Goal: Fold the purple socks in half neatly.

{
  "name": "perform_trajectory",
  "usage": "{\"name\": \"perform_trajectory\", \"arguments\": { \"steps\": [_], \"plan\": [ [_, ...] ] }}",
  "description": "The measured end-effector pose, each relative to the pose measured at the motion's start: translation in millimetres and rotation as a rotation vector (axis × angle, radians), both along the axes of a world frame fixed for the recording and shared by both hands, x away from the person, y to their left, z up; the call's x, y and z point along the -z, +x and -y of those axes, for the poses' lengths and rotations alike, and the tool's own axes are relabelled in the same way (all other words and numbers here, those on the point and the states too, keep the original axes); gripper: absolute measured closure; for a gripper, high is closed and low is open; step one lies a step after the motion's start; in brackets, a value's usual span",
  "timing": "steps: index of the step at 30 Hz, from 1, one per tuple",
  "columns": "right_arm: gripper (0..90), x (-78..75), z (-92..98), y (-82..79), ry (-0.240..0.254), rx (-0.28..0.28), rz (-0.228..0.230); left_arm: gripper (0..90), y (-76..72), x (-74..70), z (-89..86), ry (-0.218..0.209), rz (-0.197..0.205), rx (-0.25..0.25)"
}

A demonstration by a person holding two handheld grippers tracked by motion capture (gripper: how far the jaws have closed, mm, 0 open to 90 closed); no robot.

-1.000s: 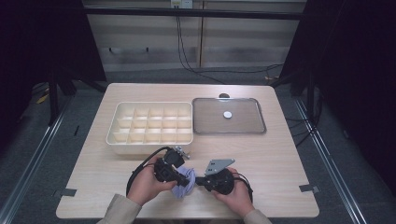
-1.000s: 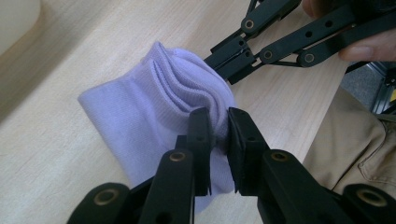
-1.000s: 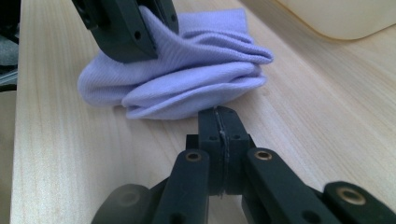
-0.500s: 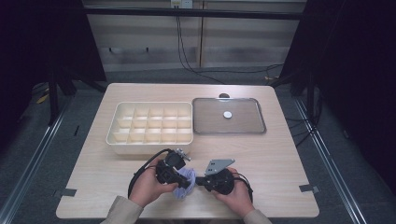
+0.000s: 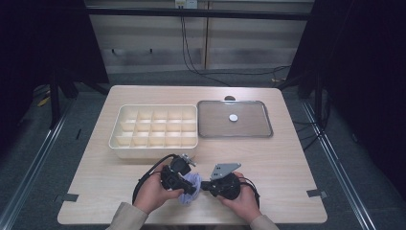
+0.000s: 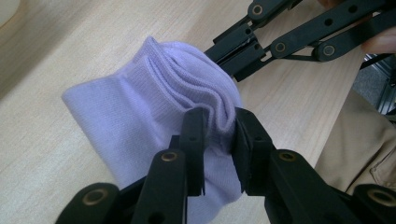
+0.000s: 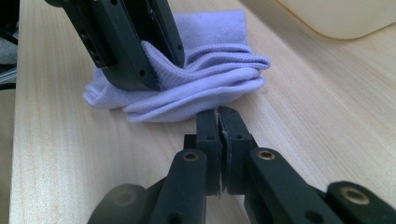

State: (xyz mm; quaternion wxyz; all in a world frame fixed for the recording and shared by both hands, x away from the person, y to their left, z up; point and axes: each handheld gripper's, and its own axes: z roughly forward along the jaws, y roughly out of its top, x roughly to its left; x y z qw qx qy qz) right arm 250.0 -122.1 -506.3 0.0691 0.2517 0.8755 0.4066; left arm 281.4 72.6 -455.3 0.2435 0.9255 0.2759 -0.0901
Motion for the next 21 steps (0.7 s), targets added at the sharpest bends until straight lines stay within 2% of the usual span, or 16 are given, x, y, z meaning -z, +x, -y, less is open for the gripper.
{"name": "perform_trajectory", "arguments": {
  "steps": [11, 21],
  "plan": [
    [87.3, -3.0, 7.4, 1.7, 0.003, 0.027, 0.005, 70.5, -0.5, 2.4, 1.4, 0.0, 0.014, 0.012],
    [87.3, -1.7, 6.3, 1.5, -0.003, 0.02, 0.003, 66.4, -0.5, -2.0, 0.1, 0.0, 0.014, 0.009]
  ]
}}
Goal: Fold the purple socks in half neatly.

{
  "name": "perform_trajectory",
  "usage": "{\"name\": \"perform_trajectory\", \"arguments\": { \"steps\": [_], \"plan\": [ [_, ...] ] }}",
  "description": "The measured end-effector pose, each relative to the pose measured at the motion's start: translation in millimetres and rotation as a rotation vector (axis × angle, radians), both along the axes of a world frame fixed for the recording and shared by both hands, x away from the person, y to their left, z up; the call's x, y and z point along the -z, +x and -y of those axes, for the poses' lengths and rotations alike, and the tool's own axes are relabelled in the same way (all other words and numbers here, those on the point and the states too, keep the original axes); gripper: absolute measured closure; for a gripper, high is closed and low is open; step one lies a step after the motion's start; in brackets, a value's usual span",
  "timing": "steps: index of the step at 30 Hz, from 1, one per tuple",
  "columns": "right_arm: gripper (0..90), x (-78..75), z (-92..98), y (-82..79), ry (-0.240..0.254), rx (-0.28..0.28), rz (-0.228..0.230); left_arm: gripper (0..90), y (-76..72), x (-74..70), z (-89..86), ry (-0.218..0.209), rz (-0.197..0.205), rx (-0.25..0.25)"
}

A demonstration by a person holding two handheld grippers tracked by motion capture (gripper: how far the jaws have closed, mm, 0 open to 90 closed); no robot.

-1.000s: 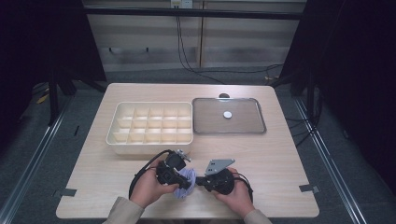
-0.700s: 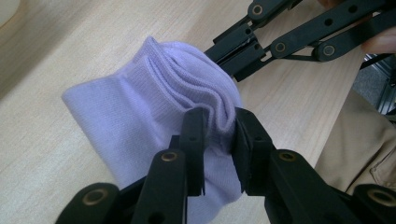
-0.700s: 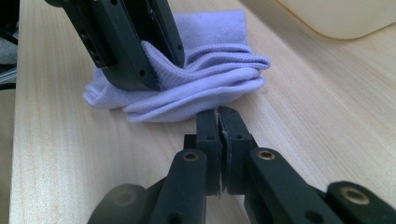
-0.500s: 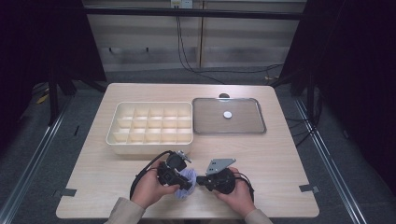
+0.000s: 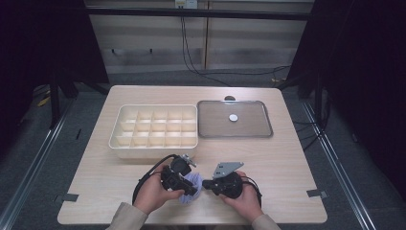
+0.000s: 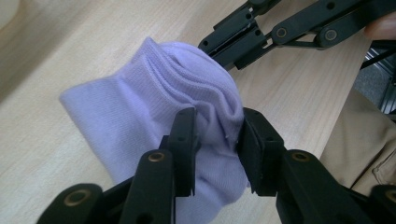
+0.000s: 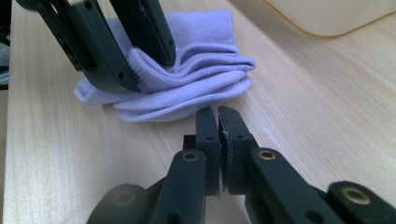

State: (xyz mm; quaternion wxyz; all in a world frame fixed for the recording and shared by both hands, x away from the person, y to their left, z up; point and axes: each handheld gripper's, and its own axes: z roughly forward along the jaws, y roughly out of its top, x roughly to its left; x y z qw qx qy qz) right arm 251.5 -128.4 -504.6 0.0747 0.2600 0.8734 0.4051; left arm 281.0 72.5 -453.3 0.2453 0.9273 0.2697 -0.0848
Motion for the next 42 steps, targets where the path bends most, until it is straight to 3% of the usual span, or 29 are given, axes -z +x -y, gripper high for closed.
{"name": "perform_trajectory", "arguments": {
  "steps": [17, 27, 42],
  "plan": [
    [88.5, 1.4, -1.7, -0.2, -0.005, -0.01, -0.002, 58.2, 5.1, -18.4, -10.0, -0.015, 0.016, -0.038],
    [89.5, 1.4, -2.3, -0.5, -0.003, -0.011, -0.004, 51.9, 8.8, -27.3, -19.6, -0.026, 0.06, -0.071],
    [89.5, 1.2, -2.9, -0.9, -0.005, -0.014, -0.003, 48.6, 17.3, -13.4, -41.7, -0.005, 0.07, -0.163]
  ]
}}
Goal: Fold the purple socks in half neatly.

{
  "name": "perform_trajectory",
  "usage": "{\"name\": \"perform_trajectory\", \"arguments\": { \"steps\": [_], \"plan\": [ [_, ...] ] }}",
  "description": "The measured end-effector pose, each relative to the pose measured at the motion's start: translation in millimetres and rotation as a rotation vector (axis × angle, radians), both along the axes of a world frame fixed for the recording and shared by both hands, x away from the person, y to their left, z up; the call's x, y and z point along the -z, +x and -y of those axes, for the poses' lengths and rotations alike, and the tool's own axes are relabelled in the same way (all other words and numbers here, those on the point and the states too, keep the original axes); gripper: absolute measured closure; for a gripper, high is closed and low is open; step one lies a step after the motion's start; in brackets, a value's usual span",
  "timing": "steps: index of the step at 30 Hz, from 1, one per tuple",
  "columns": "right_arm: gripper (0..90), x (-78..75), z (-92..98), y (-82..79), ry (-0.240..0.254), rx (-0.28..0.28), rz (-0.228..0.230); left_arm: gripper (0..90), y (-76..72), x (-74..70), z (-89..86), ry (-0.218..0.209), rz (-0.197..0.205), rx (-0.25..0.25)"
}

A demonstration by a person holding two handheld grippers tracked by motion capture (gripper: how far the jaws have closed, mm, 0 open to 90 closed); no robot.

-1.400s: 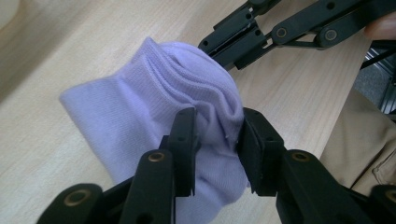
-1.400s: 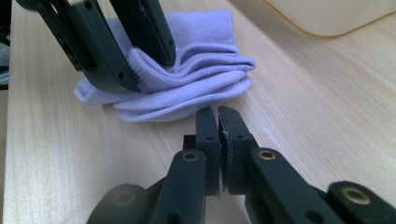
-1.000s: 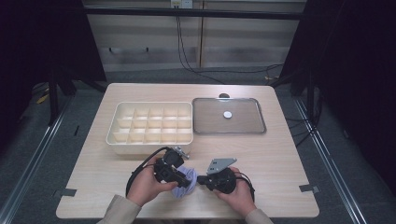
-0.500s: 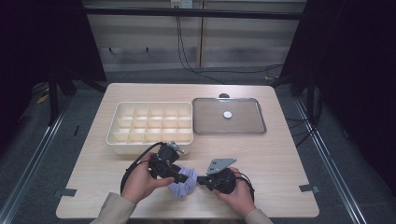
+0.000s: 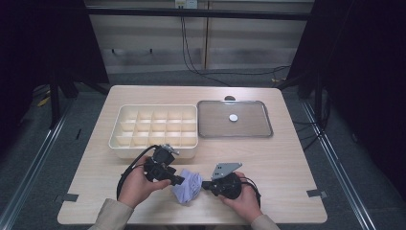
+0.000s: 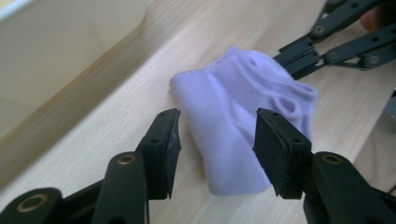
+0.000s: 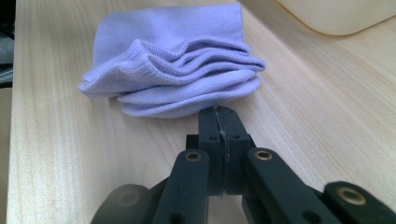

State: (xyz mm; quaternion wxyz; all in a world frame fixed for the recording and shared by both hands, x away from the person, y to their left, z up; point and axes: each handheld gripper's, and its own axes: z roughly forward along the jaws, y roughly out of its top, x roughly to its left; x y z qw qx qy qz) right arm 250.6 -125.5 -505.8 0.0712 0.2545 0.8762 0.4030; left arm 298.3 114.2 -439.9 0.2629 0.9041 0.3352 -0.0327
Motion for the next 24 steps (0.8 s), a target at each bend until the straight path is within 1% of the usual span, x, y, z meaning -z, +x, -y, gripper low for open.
{"name": "perform_trajectory", "arguments": {
  "steps": [1, 2, 3, 5, 8, 10, 12, 13, 15, 16, 18, 24],
  "plan": [
    [89.5, 0.0, 0.0, 0.0, -0.001, -0.001, 0.0, 47.9, 0.5, 1.9, -0.1, 0.002, 0.0, -0.007],
    [89.5, 0.0, -0.1, 0.0, -0.001, 0.0, 0.0, 47.6, 1.3, 3.5, -0.2, 0.007, -0.002, -0.003],
    [89.5, 0.0, -0.3, 0.0, 0.0, 0.0, -0.001, 47.2, 1.6, 4.9, 0.3, 0.001, -0.007, -0.007],
    [89.4, 0.1, -0.3, 0.1, 0.001, -0.001, -0.001, 47.0, 2.5, 7.4, 1.9, 0.008, -0.009, -0.005],
    [89.3, 0.1, -0.2, 0.1, 0.001, -0.001, 0.001, 47.0, 3.4, 11.0, 6.2, 0.005, -0.013, -0.01],
    [89.2, 0.1, -0.2, 0.1, 0.001, -0.002, 0.0, 47.0, 3.8, 12.9, 9.3, 0.021, -0.005, -0.001],
    [89.2, 0.1, -0.2, 0.1, 0.002, -0.001, -0.001, 47.0, 3.9, 15.1, 12.2, 0.024, -0.012, 0.001],
    [89.1, 0.1, -0.2, 0.1, 0.002, -0.002, -0.001, 46.9, 3.6, 16.3, 13.5, 0.029, -0.007, 0.0],
    [89.1, 0.0, -0.5, -0.2, 0.001, -0.002, -0.002, 47.0, 3.2, 18.6, 15.6, 0.047, -0.004, 0.006],
    [89.0, 0.0, -0.6, -0.4, 0.001, -0.002, -0.004, 46.9, 2.8, 19.9, 16.5, 0.044, -0.006, 0.005],
    [88.8, 0.0, -0.8, -0.5, 0.002, -0.003, -0.003, 46.8, 2.1, 22.2, 17.7, 0.058, -0.002, 0.009],
    [88.8, -0.1, -1.4, -0.6, 0.0, -0.006, -0.002, 46.8, 0.5, 28.0, 20.8, 0.069, -0.005, 0.009]
  ]
}}
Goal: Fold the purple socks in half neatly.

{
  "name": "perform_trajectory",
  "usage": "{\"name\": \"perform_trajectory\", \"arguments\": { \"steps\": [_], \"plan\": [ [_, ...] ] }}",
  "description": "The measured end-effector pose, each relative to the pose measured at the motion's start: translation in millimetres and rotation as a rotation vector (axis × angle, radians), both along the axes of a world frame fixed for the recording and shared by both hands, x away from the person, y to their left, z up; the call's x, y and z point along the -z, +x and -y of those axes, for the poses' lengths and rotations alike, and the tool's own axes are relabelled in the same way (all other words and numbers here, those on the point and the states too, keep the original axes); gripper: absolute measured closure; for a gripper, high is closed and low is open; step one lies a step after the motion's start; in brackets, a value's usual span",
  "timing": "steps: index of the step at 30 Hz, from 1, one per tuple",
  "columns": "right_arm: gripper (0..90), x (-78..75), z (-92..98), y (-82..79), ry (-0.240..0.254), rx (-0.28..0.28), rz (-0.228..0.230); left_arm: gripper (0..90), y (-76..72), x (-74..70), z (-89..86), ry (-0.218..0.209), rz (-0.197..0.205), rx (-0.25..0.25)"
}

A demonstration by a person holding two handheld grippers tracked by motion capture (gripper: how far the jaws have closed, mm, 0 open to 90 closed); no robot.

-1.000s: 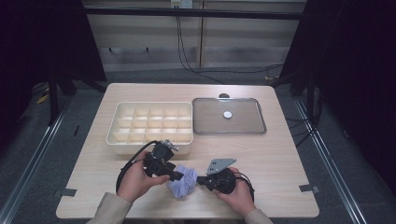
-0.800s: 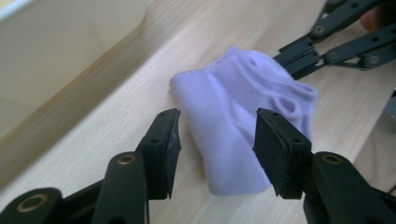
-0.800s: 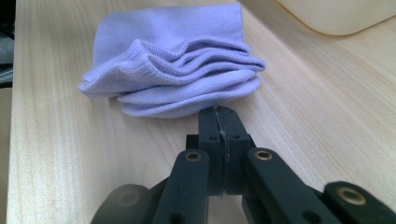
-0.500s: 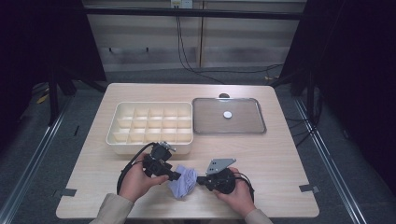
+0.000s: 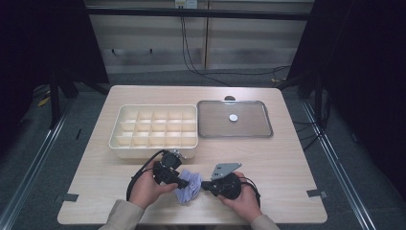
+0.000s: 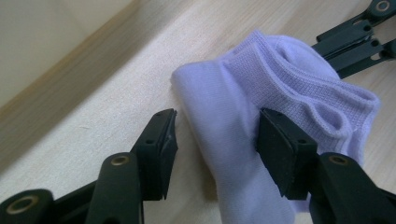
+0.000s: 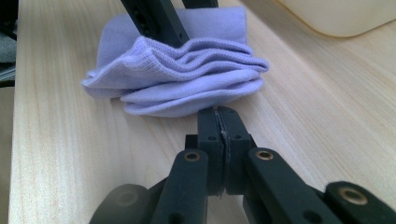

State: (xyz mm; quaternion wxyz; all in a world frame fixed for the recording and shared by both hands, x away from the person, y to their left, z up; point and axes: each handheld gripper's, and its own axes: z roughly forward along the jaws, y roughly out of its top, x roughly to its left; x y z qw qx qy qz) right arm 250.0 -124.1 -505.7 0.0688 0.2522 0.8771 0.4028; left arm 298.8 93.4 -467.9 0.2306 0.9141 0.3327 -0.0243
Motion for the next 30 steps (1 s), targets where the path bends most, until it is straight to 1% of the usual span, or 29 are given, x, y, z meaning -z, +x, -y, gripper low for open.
{"name": "perform_trajectory", "arguments": {
  "steps": [3, 7, 10, 13, 17, 19, 21, 22, 23, 25, 28, 30],
  "plan": [
    [88.6, 0.0, 0.0, 0.0, 0.0, 0.0, 0.0, 46.8, -0.6, 2.6, 1.4, 0.009, 0.004, -0.003],
    [88.5, 0.1, 0.1, 0.2, 0.002, 0.001, 0.003, 46.8, -1.7, 4.7, 3.1, 0.023, 0.01, 0.006],
    [88.5, 0.1, 0.0, -0.1, 0.001, 0.001, 0.0, 46.6, -2.0, 4.1, 3.4, 0.023, 0.013, 0.007],
    [88.4, 0.2, 0.1, 0.1, 0.002, 0.0, 0.002, 46.6, -2.5, 0.7, 2.1, 0.012, 0.007, 0.004],
    [88.3, 0.2, 0.1, 0.2, 0.002, 0.0, 0.001, 45.7, -2.0, -7.6, -2.1, -0.004, 0.007, 0.001],
    [88.3, 0.2, 0.1, 0.2, 0.003, 0.001, -0.001, 45.7, -1.5, -11.6, -5.3, -0.008, 0.014, -0.009],
    [88.4, 0.2, 0.3, 0.2, 0.003, -0.001, 0.003, 46.3, -0.7, -15.7, -9.8, -0.022, 0.009, -0.016],
    [88.4, 0.2, 0.3, 0.2, 0.003, -0.001, 0.003, 46.3, -0.9, -16.7, -11.0, -0.019, 0.009, -0.019],
    [88.4, 0.3, 0.3, 0.2, 0.003, 0.0, 0.002, 46.6, -0.7, -17.2, -12.6, -0.021, 0.01, -0.021],
    [88.4, 0.2, 0.2, 0.1, 0.004, 0.001, -0.001, 47.5, -0.5, -17.8, -16.0, -0.031, 0.0, -0.033],
    [88.4, 0.4, 0.3, 0.2, 0.004, 0.0, 0.001, 49.1, -1.1, -15.9, -19.1, -0.033, -0.01, -0.044],
    [88.4, 0.4, 0.3, 0.2, 0.005, 0.0, 0.0, 50.0, -1.3, -14.2, -20.3, -0.029, -0.022, -0.036]
  ]
}}
